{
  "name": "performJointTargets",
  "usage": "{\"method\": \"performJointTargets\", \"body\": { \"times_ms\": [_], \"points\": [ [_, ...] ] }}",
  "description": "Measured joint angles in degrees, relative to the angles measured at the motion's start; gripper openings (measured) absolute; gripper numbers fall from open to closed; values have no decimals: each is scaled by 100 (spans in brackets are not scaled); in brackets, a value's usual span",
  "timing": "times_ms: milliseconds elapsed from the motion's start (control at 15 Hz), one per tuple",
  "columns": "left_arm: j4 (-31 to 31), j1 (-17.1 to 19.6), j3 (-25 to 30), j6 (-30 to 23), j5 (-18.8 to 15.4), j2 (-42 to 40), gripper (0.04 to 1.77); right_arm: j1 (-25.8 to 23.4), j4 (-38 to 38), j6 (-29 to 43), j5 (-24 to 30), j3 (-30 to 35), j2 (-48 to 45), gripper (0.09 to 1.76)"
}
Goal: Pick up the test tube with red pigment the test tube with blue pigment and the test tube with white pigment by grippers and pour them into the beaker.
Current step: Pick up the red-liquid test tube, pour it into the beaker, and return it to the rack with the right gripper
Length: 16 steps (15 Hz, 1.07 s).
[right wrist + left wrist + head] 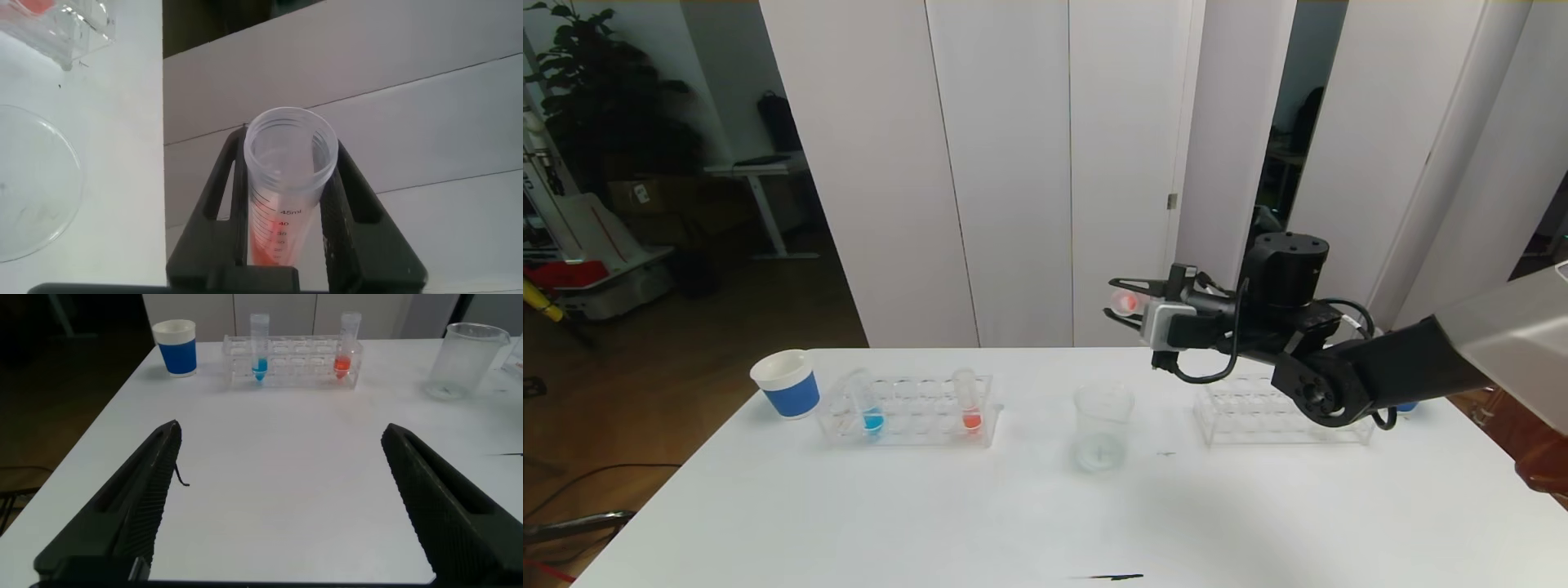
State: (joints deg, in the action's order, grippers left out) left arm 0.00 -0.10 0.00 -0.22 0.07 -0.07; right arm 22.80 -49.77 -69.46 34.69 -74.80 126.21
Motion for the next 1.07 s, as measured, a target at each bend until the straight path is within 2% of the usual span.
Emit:
{"method": "performJointTargets", "body": {
  "times_ms": [400,1067],
  "points": [
    [0,0,0,0,0,0,175,-84,-17,-1115,480,-22,118,58],
    [0,0,0,-2,0,0,175,-106,-11,-1874,507,-461,417,58]
  ]
}}
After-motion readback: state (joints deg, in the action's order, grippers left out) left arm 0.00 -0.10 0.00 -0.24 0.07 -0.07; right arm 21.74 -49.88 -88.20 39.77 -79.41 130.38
